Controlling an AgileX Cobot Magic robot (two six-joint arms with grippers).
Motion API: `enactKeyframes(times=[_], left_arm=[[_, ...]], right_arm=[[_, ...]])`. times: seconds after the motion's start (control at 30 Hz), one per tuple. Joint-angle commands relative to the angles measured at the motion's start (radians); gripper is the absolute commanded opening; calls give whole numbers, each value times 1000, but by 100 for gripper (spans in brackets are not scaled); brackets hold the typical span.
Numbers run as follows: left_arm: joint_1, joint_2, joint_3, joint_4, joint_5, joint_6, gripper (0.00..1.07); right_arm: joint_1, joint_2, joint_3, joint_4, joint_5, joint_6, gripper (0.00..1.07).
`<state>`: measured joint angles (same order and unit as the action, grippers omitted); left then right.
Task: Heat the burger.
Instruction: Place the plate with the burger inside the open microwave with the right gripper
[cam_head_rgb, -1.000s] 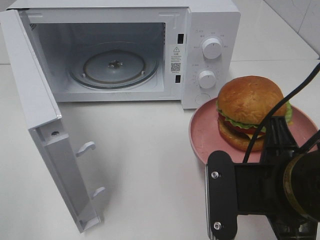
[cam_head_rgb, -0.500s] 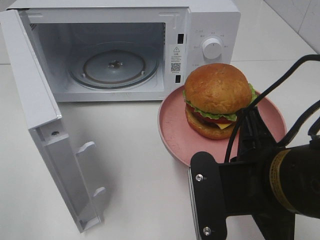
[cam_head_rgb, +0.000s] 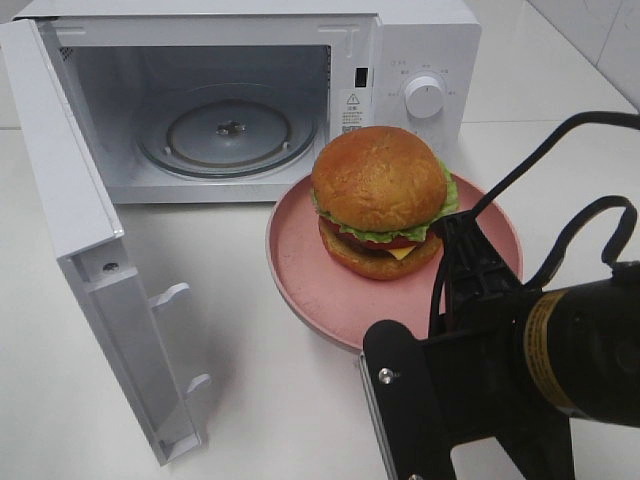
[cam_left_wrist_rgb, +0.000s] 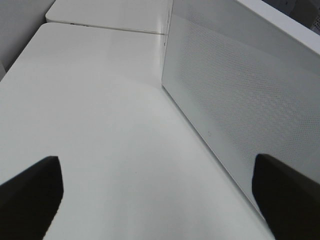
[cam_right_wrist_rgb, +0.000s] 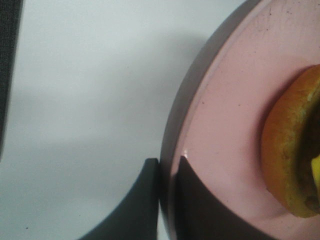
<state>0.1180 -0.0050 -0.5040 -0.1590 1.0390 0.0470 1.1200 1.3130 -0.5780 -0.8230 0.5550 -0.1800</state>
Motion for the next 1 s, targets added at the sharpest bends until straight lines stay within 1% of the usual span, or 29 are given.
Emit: enactKeyframes(times=[0.03,0.07,0.17,0.23,0.33,0.4,0.5,0.57,0.6,0.67,0.7,0.73,0.83,0.9,0.93,1.0], left_arm=[[6,-7,1,-1,-8,0,98],[6,-7,1,-1,-8,0,98],[6,-7,1,-1,-8,0,98],[6,-7,1,-1,-8,0,98],[6,-7,1,-1,-8,0,98],[6,-7,1,-1,-8,0,98],[6,-7,1,-1,-8,0,98],[6,-7,1,-1,-8,0,98],[6,-7,1,-1,-8,0,98],[6,-7,1,-1,-8,0,98],[6,-7,1,-1,-8,0,98],[6,-7,1,-1,-8,0,98],[6,-7,1,-1,-8,0,98],[6,-7,1,-1,-8,0,98],[6,-7,1,-1,-8,0,98],[6,-7,1,-1,-8,0,98]], right_arm=[[-83,-9,-3,-33,-61,-131,0],[-115,-9,-3,-3,-101,-199,0],[-133,-9,-3,22,-120,-241,0],[-190,-9,-3,119,-161,-412,0],[-204,-9,-3,141,-165,-461,0],[-261,-9,-3,235,-165,-636,0],[-276,-9,-3,266,-165,-686,0],[-337,-9,-3,377,-170,-859,0],[-337,-9,-3,377,-170,-859,0],[-382,-9,-3,457,-202,-971,0],[-382,-9,-3,457,-202,-971,0],[-408,-9,-3,505,-228,-1041,0],[-422,-9,-3,534,-240,-1075,0],[-466,-9,-4,637,-249,-1213,0],[-466,-9,-4,637,-249,-1213,0],[-493,-9,-4,696,-249,-1318,0]])
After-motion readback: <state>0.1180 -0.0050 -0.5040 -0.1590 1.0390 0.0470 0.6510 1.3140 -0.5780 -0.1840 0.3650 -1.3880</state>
